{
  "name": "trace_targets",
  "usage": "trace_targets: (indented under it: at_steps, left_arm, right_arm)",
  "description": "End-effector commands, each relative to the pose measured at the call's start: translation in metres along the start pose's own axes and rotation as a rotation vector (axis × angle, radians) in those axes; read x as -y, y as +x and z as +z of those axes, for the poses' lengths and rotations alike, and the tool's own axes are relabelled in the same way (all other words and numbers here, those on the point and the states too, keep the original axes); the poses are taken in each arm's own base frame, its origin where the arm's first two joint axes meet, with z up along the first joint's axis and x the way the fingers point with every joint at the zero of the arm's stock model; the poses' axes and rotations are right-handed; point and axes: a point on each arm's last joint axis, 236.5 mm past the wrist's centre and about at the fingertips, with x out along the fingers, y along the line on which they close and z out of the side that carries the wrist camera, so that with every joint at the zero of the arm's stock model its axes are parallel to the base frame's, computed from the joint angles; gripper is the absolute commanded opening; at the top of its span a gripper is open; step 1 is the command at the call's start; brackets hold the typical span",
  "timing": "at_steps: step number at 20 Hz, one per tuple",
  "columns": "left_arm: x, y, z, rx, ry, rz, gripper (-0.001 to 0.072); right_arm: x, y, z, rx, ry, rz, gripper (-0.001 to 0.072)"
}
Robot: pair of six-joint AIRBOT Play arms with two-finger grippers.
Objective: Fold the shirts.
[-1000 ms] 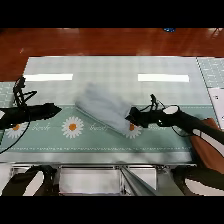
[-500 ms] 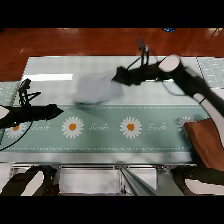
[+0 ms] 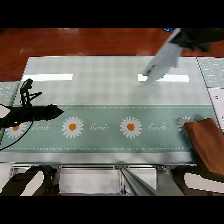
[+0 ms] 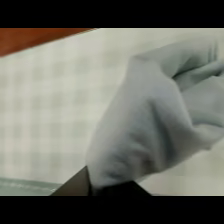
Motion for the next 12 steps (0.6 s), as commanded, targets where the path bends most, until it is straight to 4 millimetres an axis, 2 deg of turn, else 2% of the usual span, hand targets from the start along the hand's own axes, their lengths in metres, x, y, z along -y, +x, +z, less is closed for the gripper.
trace_targets:
  at_steps: [1,3,5,6,8,9,12]
  left_arm:
    - [-0.002,0.000,0.006,0.024,0.004,0.009,0.0016]
    - [-0.005,0.000,0.012,0.050,0.003,0.019,0.0016]
    - [-0.006,0.000,0.015,0.062,0.001,0.025,0.0016]
    - [-0.008,0.001,0.016,0.066,-0.001,0.028,0.0016]
    - [-0.009,0.002,0.016,0.063,-0.003,0.029,0.0016]
    - [-0.009,0.003,0.016,0.061,-0.005,0.029,0.0016]
    - [-0.006,0.005,0.014,0.053,0.004,0.024,0.0016]
  right_arm:
    - [0.071,-0.079,-0.001,0.029,0.138,-0.174,0.0029]
    - [0.107,-0.120,-0.020,0.015,0.195,-0.302,0.0027]
    - [0.134,-0.153,-0.049,-0.044,0.229,-0.401,0.0027]
    - [0.147,-0.165,-0.068,-0.096,0.252,-0.437,0.0027]
    - [0.164,-0.182,-0.090,-0.083,0.294,-0.490,0.0027]
    - [0.181,-0.194,-0.106,-0.085,0.335,-0.550,0.0027]
    - [0.231,-0.228,-0.171,-0.124,0.468,-0.761,0.0029]
